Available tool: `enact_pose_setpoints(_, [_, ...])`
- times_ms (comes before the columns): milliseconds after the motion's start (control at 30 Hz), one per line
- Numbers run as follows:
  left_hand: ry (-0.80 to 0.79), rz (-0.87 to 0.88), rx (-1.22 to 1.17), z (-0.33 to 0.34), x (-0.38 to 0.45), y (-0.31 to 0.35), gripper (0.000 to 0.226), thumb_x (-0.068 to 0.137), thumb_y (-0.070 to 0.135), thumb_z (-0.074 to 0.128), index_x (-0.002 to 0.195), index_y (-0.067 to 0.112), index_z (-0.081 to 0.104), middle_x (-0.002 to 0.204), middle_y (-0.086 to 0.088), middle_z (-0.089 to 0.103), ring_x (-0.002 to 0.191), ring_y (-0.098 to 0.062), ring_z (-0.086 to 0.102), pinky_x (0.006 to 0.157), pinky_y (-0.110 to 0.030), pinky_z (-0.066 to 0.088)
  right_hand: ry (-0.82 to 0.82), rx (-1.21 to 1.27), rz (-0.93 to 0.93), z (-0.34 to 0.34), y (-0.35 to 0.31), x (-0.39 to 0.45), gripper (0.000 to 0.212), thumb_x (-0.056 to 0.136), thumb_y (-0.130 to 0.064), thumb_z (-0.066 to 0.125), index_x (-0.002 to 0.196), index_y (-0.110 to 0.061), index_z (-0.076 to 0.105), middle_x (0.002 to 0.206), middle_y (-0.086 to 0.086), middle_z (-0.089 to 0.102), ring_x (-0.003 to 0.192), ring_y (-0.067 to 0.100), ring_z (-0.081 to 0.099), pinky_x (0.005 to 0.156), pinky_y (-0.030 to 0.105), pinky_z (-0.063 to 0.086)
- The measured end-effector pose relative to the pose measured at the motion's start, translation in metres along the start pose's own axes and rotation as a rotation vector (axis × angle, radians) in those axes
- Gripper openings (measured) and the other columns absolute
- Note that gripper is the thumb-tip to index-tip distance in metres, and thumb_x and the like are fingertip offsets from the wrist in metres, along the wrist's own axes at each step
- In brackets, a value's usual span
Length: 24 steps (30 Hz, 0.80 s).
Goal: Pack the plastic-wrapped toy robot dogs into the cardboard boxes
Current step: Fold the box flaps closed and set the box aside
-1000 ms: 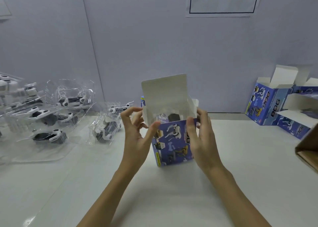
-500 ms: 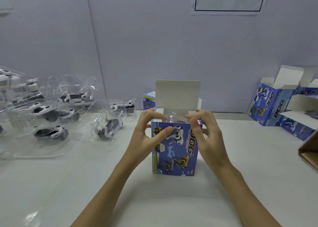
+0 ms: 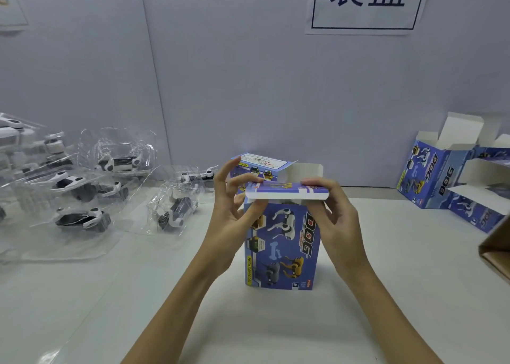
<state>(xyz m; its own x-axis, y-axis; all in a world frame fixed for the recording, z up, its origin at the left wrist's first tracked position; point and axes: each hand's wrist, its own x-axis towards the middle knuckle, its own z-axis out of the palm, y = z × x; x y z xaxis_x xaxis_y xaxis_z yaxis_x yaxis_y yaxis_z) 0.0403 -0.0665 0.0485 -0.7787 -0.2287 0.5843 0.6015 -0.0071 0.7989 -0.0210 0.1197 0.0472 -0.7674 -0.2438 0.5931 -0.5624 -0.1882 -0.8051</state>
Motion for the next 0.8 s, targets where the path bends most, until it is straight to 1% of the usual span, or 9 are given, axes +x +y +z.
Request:
enact_pose_setpoints(67, [-0.058, 0.02, 0.129, -0.005, -0.001, -0.002, 0.047, 0.094, 0.038, 0.072, 0.136, 0.035, 0.054, 0.141, 0.0, 0.054, 0.131, -0.029, 0.058, 0.083, -0.052, 0.061, -0.075, -0.066, -0.006, -0.008, 0.003, -0.003, 0.052, 0.09, -0.062, 0.064, 0.126, -0.026, 0.059, 0.135, -0.01, 0.062, 0.129, 0.024, 0.06, 0.094, 0.057, 0.058])
enact_pose_setpoints(167, [-0.142, 0.045, 0.314, -0.01, -0.005, -0.009, 0.05, 0.086, 0.041, 0.077, 0.129, 0.026, 0.057, 0.146, 0.006, 0.045, 0.146, -0.02, 0.042, 0.097, -0.047, 0.056, -0.138, -0.137, -0.009, -0.012, 0.003, -0.007, 0.074, 0.078, -0.084, 0.061, 0.13, -0.032, 0.054, 0.149, -0.016, 0.05, 0.134, 0.015, 0.056, 0.094, 0.043, 0.058])
enact_pose_setpoints(267, [-0.095, -0.007, 0.234, -0.004, -0.008, -0.009, 0.038, 0.097, 0.047, 0.062, 0.126, 0.024, 0.057, 0.143, 0.01, 0.046, 0.141, -0.021, 0.048, 0.087, -0.037, 0.06, -0.076, -0.114, 0.004, -0.004, 0.004, -0.008, 0.054, 0.09, -0.071, 0.06, 0.125, -0.029, 0.055, 0.139, -0.017, 0.058, 0.125, 0.017, 0.064, 0.087, 0.049, 0.062])
enact_pose_setpoints(400, [-0.035, -0.015, 0.196, 0.003, -0.006, -0.01, 0.033, 0.1, 0.04, 0.052, 0.125, 0.019, 0.057, 0.143, 0.005, 0.048, 0.143, -0.025, 0.047, 0.085, -0.054, 0.063, -0.046, -0.107, 0.041, 0.0, 0.005, -0.006, 0.034, 0.092, -0.048, 0.065, 0.121, -0.034, 0.057, 0.119, -0.018, 0.068, 0.117, 0.019, 0.069, 0.081, 0.046, 0.065])
enact_pose_setpoints(533, [-0.052, 0.01, 0.204, -0.001, -0.009, -0.013, 0.03, 0.101, 0.04, 0.051, 0.128, 0.027, 0.057, 0.151, 0.008, 0.044, 0.149, -0.023, 0.04, 0.091, -0.05, 0.062, -0.033, -0.142, 0.005, -0.002, 0.004, -0.008, 0.053, 0.086, -0.062, 0.063, 0.133, -0.038, 0.056, 0.127, -0.011, 0.063, 0.121, 0.018, 0.065, 0.078, 0.028, 0.064])
enact_pose_setpoints(600, [-0.051, 0.043, 0.201, 0.001, -0.009, -0.016, 0.033, 0.102, 0.039, 0.052, 0.133, 0.027, 0.054, 0.152, 0.013, 0.045, 0.146, -0.018, 0.045, 0.089, -0.047, 0.063, -0.021, -0.143, -0.021, -0.001, 0.004, -0.008, 0.056, 0.088, -0.064, 0.062, 0.137, -0.039, 0.059, 0.13, -0.007, 0.06, 0.123, 0.016, 0.064, 0.079, 0.028, 0.064])
enact_pose_setpoints(667, [0.047, 0.097, 0.203, 0.007, -0.011, -0.018, 0.04, 0.102, 0.036, 0.058, 0.139, 0.031, 0.045, 0.148, 0.015, 0.051, 0.135, -0.016, 0.057, 0.089, -0.042, 0.063, 0.05, -0.12, -0.047, 0.003, 0.003, -0.009, 0.048, 0.089, -0.067, 0.066, 0.128, -0.04, 0.066, 0.125, -0.005, 0.062, 0.119, 0.019, 0.066, 0.076, 0.03, 0.063])
enact_pose_setpoints(733, [0.196, 0.19, 0.396, 0.011, -0.015, -0.02, 0.053, 0.098, 0.035, 0.069, 0.14, 0.037, 0.038, 0.148, 0.006, 0.051, 0.13, -0.018, 0.06, 0.097, -0.045, 0.058, 0.199, -0.036, -0.03, 0.008, 0.004, -0.009, 0.035, 0.09, -0.059, 0.071, 0.116, -0.036, 0.066, 0.117, -0.001, 0.067, 0.112, 0.023, 0.07, 0.07, 0.026, 0.061])
enact_pose_setpoints(800, [0.196, 0.35, 0.762, 0.007, -0.018, -0.023, 0.065, 0.094, 0.05, 0.071, 0.146, 0.028, 0.038, 0.149, 0.0, 0.049, 0.133, -0.017, 0.054, 0.106, -0.044, 0.048, 0.294, 0.128, 0.067, 0.011, 0.007, -0.01, 0.026, 0.093, -0.048, 0.069, 0.11, -0.033, 0.058, 0.117, 0.002, 0.07, 0.115, 0.026, 0.071, 0.067, 0.026, 0.061])
